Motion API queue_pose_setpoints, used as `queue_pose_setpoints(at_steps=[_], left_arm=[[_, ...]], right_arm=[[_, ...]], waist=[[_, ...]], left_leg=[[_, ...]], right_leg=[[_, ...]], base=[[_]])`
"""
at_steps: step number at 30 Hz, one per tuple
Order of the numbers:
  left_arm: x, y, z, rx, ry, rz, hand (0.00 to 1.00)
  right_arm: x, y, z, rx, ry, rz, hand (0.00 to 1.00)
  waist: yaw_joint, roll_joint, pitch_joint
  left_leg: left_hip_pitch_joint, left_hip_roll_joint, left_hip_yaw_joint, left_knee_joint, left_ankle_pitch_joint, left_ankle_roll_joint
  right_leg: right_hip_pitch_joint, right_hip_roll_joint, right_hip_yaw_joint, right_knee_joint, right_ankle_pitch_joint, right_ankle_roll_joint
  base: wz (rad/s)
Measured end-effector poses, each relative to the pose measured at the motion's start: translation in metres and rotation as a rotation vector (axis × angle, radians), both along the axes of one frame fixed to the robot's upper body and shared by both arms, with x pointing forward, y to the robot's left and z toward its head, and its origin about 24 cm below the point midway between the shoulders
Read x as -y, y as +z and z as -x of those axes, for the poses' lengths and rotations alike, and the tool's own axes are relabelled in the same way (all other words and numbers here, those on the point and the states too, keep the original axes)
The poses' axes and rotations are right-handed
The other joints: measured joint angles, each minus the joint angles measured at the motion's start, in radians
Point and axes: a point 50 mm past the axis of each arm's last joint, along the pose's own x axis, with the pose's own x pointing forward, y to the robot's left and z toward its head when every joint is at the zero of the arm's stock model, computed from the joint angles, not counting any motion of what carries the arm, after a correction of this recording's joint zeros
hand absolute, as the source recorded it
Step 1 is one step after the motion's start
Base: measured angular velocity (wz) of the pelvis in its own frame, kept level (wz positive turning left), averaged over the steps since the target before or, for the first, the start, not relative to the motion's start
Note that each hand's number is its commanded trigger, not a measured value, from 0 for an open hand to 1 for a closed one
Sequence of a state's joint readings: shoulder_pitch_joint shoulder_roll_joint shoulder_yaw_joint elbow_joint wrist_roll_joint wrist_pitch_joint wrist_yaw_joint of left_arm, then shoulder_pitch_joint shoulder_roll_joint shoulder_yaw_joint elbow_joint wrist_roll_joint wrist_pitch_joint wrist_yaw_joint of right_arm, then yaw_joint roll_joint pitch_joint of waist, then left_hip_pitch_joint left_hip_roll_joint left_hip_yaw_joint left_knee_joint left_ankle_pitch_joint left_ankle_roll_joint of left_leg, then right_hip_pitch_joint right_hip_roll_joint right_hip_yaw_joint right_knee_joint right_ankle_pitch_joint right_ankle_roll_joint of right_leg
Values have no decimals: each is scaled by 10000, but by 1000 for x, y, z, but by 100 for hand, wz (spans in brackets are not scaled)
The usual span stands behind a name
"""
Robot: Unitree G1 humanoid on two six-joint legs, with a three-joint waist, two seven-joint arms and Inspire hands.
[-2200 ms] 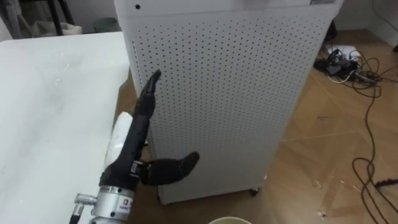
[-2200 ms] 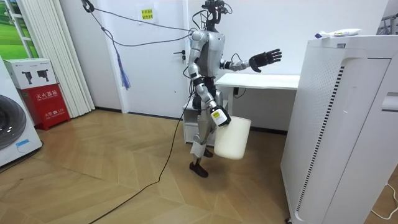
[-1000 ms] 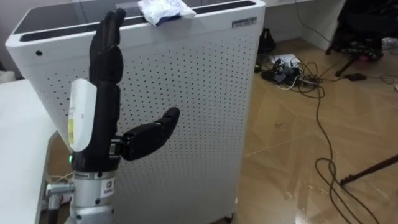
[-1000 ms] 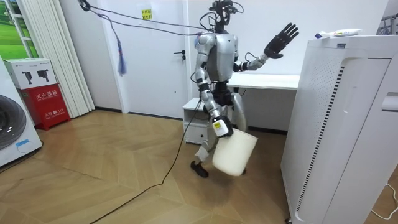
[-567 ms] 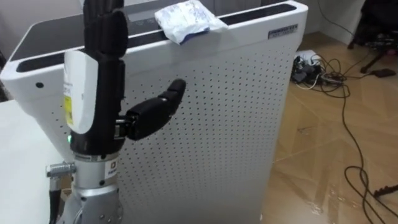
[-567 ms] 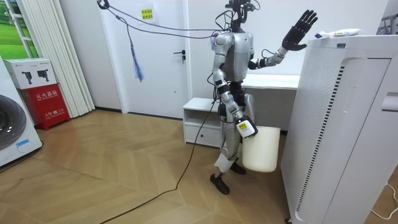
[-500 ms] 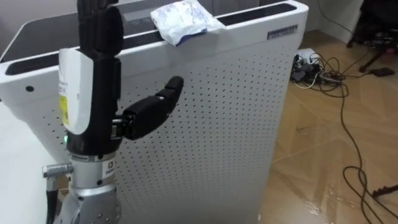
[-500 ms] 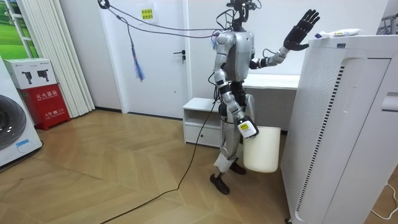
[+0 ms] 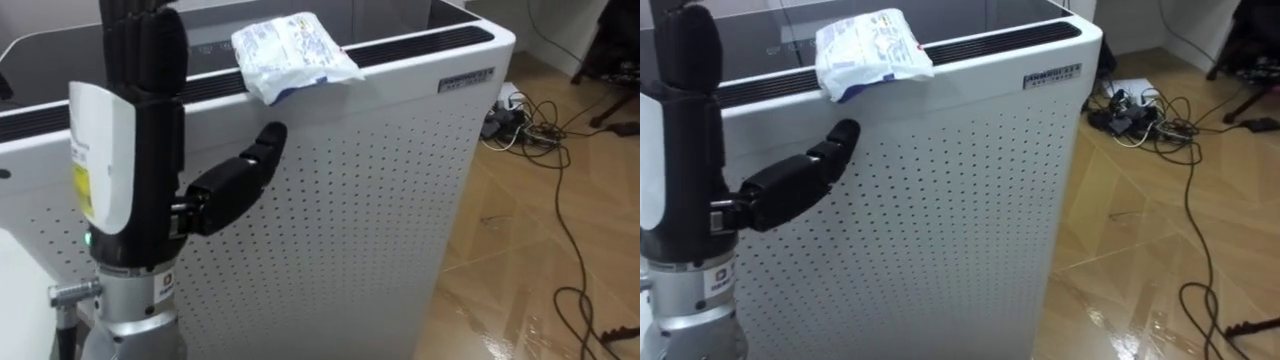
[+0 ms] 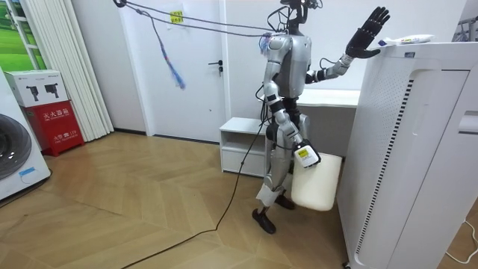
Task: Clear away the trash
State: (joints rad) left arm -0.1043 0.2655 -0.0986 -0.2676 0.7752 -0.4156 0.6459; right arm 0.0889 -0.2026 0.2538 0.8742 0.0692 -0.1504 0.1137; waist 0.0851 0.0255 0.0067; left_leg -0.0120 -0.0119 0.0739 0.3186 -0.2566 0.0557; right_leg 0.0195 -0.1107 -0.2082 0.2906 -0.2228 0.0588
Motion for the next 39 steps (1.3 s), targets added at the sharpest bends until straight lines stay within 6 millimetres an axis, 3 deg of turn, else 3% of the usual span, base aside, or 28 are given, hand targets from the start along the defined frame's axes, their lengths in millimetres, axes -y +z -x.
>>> queue_pose_setpoints(at_steps=[7, 16, 23, 32, 36, 37, 39], left_arm=[[2, 6, 2, 181, 245, -627, 0], [-1, 8, -2, -16, 925, -1851, 0], [-4, 4, -6, -502, 1481, -3438, 0], [-3, -7, -7, -1708, 1330, -4226, 0], [-2, -11, -10, -2319, 1364, -4570, 0], [-2, -11, -10, -2369, 1386, -4606, 12], [-4, -12, -11, -2545, 1442, -4821, 75]], right_arm=[[-5, 3, -3, 139, 273, -366, 100], [-8, 2, -2, -31, 635, -660, 100], [0, 2, 0, -302, 901, -293, 100], [6, 8, -8, -38, 945, -106, 100], [7, 9, -8, 21, 910, -94, 100], [7, 10, -8, 28, 909, -93, 100], [8, 10, -7, 56, 913, -100, 100]], waist=[[9, 52, -31], [-19, 184, -22], [-118, 425, 111], [-283, 487, 75], [-289, 558, 14], [-290, 574, 4], [-307, 642, -42]], left_leg=[[79, 23, -61, -145, 17, -22], [241, 8, -67, -274, 29, -22], [207, 9, -88, -394, 35, -25], [240, -11, -70, -478, 85, -32], [294, -10, -63, -490, 91, -34], [321, -10, -61, -504, 92, -35], [420, -9, -26, -570, 95, -39]], right_leg=[[298, 80, -112, -556, 290, 37], [391, 74, -109, -532, 301, 50], [372, 73, -145, -531, 301, 50], [326, 67, -144, -579, 300, 51], [411, 73, -151, -659, 305, 47], [438, 74, -151, -678, 307, 46], [525, 77, -160, -701, 308, 46]], base=[[1], [0], [0], [0], [0], [0], [0]])
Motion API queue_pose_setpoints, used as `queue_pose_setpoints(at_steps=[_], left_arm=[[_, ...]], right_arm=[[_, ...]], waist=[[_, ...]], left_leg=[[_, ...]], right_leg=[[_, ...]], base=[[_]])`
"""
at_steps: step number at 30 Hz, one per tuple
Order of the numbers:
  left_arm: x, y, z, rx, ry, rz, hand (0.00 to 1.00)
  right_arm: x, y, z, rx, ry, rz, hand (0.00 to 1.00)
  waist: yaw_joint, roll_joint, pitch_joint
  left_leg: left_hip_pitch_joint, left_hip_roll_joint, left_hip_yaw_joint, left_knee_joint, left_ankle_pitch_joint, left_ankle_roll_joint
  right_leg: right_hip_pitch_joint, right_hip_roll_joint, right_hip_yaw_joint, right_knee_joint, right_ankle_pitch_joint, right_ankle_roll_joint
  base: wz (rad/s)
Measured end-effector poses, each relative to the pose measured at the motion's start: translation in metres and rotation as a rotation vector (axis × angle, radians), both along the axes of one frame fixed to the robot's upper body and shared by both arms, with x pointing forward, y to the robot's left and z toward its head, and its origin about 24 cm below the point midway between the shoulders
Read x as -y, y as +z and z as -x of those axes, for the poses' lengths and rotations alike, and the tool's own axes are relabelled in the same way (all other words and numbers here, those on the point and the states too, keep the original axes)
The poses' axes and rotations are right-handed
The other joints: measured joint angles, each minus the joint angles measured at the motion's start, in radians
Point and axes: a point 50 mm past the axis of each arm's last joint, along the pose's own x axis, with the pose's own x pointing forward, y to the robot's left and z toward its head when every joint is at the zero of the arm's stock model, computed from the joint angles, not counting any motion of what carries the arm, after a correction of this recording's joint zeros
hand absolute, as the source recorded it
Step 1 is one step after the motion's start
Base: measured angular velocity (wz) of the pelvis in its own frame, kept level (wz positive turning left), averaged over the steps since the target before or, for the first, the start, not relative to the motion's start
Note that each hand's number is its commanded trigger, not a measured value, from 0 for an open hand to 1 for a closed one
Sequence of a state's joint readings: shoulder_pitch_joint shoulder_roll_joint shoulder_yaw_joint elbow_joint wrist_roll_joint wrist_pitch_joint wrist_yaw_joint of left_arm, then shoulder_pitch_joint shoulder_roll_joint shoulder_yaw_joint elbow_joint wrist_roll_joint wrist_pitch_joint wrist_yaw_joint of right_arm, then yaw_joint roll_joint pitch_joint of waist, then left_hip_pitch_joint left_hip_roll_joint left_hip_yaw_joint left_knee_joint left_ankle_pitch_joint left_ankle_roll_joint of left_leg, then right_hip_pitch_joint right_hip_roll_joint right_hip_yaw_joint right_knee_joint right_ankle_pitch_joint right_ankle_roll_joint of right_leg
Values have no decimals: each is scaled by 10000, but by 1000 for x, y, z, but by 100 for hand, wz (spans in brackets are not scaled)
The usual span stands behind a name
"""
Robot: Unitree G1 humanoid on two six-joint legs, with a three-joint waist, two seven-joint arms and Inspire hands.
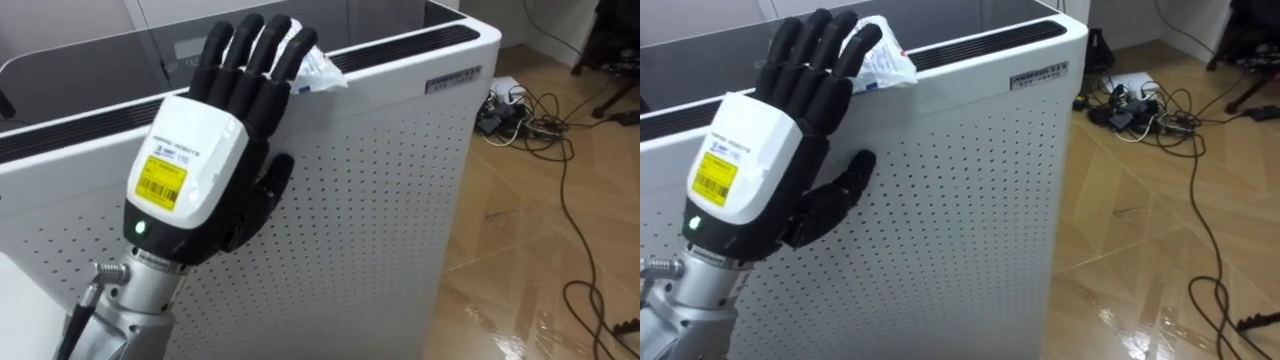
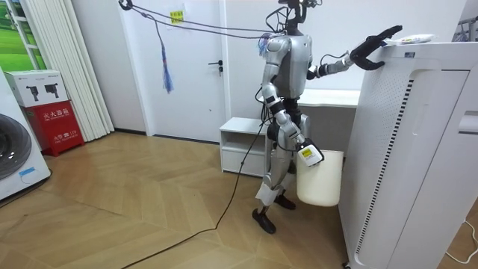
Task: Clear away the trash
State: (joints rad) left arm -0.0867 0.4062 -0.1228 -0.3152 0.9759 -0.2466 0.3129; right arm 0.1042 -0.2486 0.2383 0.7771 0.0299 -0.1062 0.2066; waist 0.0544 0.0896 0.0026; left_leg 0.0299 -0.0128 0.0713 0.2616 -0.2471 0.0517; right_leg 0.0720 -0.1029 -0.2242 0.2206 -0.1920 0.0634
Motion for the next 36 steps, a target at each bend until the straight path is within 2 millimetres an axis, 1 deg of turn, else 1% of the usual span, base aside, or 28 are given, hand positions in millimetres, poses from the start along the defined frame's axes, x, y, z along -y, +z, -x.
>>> queue_pose_setpoints(at_steps=[1, 3, 8, 10, 12, 15, 18, 24, 32, 34, 36], left_arm=[[0, 0, 0, -16, 6, -40, 100], [-1, -1, -1, -143, 57, -134, 100], [-2, -2, -2, -374, 231, -189, 100], [-3, 1, -2, -197, 345, -65, 100], [-5, 4, -2, 16, 507, 86, 100], [-6, 10, -3, 330, 672, 250, 100], [-6, 18, -6, 757, 735, 379, 100], [-6, 23, -6, 1055, 725, 462, 100], [-6, 26, -5, 1368, 652, 581, 100], [-5, 26, -4, 1475, 522, 687, 100], [-5, 29, -3, 1504, 291, 1033, 100]], right_arm=[[0, 1, -1, 33, 12, 8, 100], [0, 1, -2, 81, 31, 13, 100], [2, 2, -1, 58, 41, 54, 100], [3, 1, -1, -35, 15, 84, 100], [4, 1, 0, -98, -6, 130, 100], [4, 1, 0, -114, -21, 158, 100], [4, 1, -1, -101, -14, 156, 100], [4, 2, -2, -31, 7, 139, 100], [3, 4, -5, 73, -48, 204, 100], [3, 4, -5, 97, -112, 232, 100], [3, 4, -5, 104, -122, 243, 100]], waist=[[-1, 14, -10], [-8, 43, -28], [-64, 21, -12], [-77, 21, -13], [-170, 12, -8], [-231, 65, -35], [-236, 45, -21], [-225, 10, 3], [-229, 16, 8], [-222, -1, 19], [-224, -48, 50]], left_leg=[[8, -2, 14, -28, 16, -2], [36, -9, 33, -81, 63, -9], [113, -19, 42, -251, 176, -21], [141, -4, 64, -279, 185, -32], [157, -3, 68, -385, 193, -41], [178, -2, 84, -419, 208, -49], [239, -2, 95, -480, 253, -63], [276, -6, 91, -494, 256, -62], [189, -6, 82, -523, 256, -62], [190, -8, 65, -547, 257, -62], [194, -10, 51, -562, 257, -62]], right_leg=[[-3, -3, 3, 0, 0, 0], [-11, -7, 4, 1, 1, 0], [-5, -10, 17, 3, 16, -24], [2, -2, 15, 5, 24, -37], [7, 1, 18, 6, 25, -39], [8, 4, 27, 5, 25, -38], [-21, 7, 39, -4, 25, -38], [-1, 2, 41, -6, 24, -37], [-35, 4, 32, -5, 23, -36], [-42, 7, 37, -9, 22, -35], [-50, 8, 35, -30, 22, -35]], base=[[0], [0], [0], [-3], [0], [0], [0], [0], [0], [0], [0]])
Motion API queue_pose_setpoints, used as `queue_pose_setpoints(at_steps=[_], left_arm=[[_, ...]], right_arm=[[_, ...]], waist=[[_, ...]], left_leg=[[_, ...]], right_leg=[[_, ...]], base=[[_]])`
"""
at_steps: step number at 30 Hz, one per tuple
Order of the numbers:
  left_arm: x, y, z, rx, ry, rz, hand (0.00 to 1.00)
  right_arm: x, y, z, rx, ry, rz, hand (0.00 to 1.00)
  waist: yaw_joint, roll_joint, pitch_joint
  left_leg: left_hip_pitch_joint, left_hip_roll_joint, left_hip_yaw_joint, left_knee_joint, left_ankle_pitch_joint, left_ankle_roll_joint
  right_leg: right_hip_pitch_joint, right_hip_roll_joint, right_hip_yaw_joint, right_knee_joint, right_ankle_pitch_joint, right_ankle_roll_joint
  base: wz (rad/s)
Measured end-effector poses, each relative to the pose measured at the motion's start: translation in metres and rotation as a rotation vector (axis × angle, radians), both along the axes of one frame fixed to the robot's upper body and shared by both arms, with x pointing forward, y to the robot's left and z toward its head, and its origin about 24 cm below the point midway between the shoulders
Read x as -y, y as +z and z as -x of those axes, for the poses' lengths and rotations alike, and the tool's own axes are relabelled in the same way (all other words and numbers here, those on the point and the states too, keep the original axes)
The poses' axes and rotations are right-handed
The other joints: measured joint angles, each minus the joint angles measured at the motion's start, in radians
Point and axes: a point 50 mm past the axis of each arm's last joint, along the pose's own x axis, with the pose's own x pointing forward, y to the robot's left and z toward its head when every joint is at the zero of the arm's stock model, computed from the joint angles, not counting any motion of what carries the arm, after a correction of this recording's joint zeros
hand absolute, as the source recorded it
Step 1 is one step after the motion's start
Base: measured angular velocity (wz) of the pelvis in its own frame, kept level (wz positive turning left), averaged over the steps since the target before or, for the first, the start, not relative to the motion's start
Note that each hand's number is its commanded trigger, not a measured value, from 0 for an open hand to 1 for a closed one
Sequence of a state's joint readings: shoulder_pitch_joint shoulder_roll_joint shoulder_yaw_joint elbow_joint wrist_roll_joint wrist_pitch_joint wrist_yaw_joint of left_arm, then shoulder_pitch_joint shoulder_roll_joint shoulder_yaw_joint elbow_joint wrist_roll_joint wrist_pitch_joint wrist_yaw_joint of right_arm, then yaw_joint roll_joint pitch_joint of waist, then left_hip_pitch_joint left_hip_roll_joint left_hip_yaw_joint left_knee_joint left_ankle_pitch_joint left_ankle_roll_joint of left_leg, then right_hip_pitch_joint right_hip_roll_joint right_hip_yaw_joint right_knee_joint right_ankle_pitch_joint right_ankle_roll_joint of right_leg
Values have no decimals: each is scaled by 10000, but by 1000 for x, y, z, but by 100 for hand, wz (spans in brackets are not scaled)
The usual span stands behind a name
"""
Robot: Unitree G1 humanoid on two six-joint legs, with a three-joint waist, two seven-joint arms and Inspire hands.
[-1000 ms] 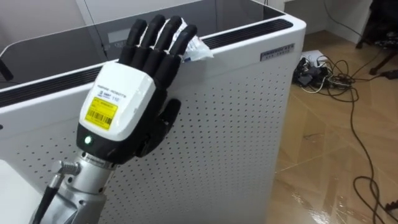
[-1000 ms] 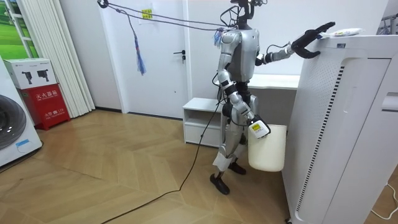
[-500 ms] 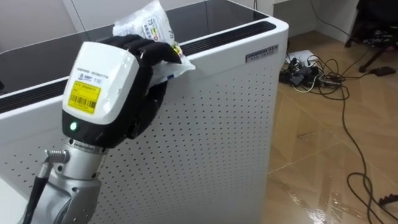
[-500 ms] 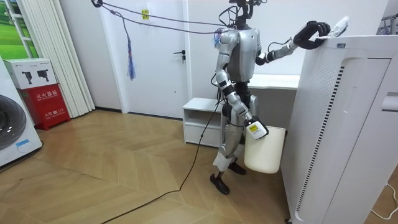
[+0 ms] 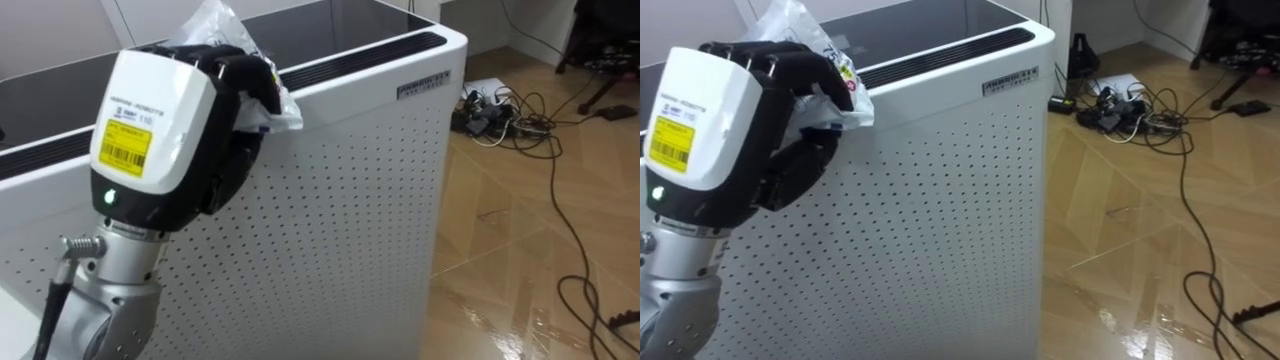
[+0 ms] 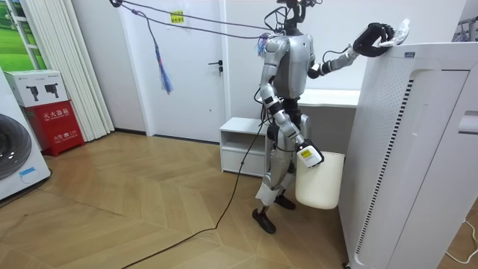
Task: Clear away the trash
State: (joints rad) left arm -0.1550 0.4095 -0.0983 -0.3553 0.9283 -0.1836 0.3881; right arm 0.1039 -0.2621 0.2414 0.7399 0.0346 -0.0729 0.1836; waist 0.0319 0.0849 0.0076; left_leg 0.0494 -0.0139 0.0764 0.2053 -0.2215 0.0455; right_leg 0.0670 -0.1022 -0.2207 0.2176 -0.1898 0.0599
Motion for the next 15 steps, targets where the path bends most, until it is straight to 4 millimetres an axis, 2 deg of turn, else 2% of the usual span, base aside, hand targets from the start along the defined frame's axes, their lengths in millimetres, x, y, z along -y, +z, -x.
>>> queue_pose_setpoints(at_steps=[2, 3, 4, 5, 9, 13, 15], left_arm=[[0, 3, 1, -100, -410, 547, 100], [0, 6, 4, -227, -863, 1129, 100], [3, 10, 7, -403, -1475, 1670, 100], [4, 12, 8, -497, -1802, 1913, 100], [12, 15, 12, -1643, -3846, 3501, 100], [17, 14, 12, -2836, -5472, 4875, 100], [20, 14, 12, -3550, -6672, 5819, 100]], right_arm=[[0, 0, 0, -2, 23, -3, 100], [-2, 0, 0, -11, 105, -6, 100], [-4, -1, 0, -21, 132, -58, 100], [-5, -1, 0, -25, 140, -94, 100], [-10, -1, -1, -54, 321, -285, 100], [-14, -2, -1, -38, 387, -345, 100], [-15, -2, -1, -34, 437, -361, 100]], waist=[[10, -58, 35], [15, -47, 27], [16, -136, 84], [18, -179, 91], [21, -331, 36], [35, -317, 23], [65, -264, -10]], left_leg=[[9, -5, -6, 6, 1, 1], [-17, -7, -31, 10, 2, 2], [-22, -16, -63, 5, 6, 4], [-28, -18, -66, 5, 6, 4], [-41, -25, -81, 8, 7, 4], [-36, -22, -67, 7, 7, 3], [-54, -12, -40, 8, 7, 3]], right_leg=[[-22, -2, -2, -10, 0, 0], [-36, -3, -4, -16, 0, 0], [0, -1, -17, -74, 0, 0], [13, 2, -15, -117, 0, 0], [23, -5, -65, -140, 1, 0], [10, -3, -44, -145, 1, 0], [-11, 3, -31, -148, 1, 0]], base=[[0], [5], [6], [5], [0], [-1], [-4]])
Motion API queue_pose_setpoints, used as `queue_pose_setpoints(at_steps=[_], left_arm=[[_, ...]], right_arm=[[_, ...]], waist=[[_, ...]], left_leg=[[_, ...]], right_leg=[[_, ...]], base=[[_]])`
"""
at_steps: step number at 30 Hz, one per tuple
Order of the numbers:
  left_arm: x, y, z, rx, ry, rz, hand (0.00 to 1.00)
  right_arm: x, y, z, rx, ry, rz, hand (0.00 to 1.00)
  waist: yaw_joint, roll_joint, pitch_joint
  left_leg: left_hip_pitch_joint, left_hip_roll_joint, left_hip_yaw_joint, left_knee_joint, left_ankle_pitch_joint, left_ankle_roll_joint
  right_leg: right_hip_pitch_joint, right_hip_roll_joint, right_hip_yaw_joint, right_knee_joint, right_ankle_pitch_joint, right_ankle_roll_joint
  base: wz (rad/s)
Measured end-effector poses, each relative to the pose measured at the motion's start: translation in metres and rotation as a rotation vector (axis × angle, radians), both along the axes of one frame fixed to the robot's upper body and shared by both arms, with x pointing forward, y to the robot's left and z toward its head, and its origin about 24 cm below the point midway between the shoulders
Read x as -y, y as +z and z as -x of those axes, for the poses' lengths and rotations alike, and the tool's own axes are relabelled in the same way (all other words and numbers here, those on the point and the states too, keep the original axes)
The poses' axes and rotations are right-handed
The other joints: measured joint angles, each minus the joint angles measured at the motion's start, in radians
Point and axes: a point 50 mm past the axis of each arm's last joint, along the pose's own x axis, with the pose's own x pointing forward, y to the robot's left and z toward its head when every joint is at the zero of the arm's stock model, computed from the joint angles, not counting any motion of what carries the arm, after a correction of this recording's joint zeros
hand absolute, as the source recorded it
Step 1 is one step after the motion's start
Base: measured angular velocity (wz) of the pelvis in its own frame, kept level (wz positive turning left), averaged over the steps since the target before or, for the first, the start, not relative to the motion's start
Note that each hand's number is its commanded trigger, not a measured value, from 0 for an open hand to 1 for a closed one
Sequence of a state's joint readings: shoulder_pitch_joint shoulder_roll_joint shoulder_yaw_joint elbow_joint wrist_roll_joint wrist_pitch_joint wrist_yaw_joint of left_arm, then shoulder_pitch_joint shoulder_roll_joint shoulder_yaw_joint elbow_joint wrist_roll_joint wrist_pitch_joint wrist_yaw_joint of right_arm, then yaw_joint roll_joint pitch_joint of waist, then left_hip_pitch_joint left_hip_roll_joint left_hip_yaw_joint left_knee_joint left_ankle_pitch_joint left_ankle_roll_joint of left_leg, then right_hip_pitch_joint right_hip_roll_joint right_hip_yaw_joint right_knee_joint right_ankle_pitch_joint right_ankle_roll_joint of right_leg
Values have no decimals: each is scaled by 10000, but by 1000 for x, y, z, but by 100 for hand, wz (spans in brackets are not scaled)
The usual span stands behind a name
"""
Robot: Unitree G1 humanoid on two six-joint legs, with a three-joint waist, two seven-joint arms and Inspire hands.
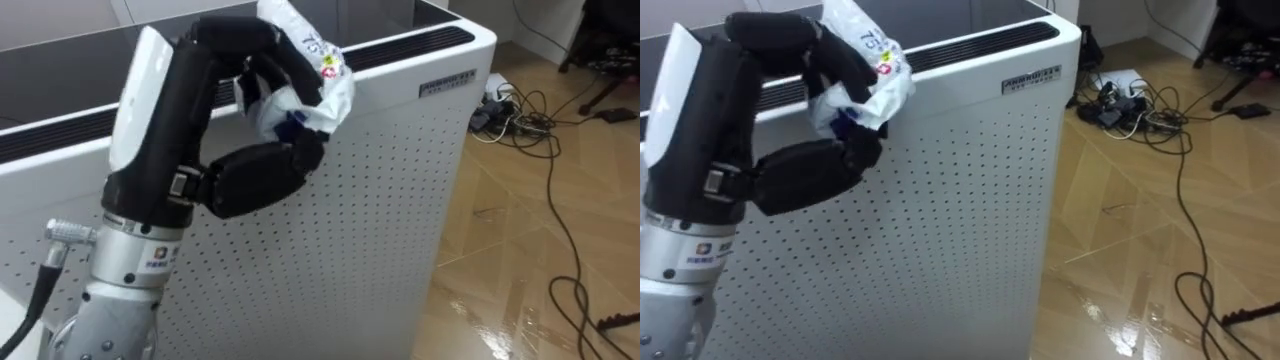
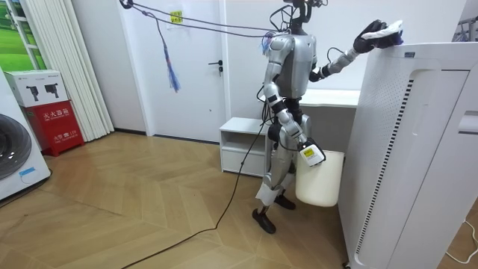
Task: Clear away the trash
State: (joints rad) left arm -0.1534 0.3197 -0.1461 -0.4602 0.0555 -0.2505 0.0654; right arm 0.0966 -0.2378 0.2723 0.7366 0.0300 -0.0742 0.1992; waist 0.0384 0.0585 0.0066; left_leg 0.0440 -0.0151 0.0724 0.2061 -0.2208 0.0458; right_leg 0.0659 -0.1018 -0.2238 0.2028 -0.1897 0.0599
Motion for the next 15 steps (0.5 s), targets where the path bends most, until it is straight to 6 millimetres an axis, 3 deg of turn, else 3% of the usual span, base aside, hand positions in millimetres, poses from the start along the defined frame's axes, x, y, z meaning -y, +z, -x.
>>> queue_pose_setpoints(at_steps=[6, 15], left_arm=[[4, -12, 5, -1580, -2698, 751, 100], [10, -24, 6, -2599, -4176, 353, 100]], right_arm=[[-1, 3, -9, 239, 15, -52, 100], [-10, 12, -27, 912, 265, -5, 100]], waist=[[1, 43, -31], [281, -30, -19]], left_leg=[[9, 12, 58, 7, 7, -8], [-853, 20, -277, 582, 8, -8]], right_leg=[[-14, 3, 4, 34, 0, -1], [-606, -41, -283, 385, 18, -32]], base=[[0], [10]])
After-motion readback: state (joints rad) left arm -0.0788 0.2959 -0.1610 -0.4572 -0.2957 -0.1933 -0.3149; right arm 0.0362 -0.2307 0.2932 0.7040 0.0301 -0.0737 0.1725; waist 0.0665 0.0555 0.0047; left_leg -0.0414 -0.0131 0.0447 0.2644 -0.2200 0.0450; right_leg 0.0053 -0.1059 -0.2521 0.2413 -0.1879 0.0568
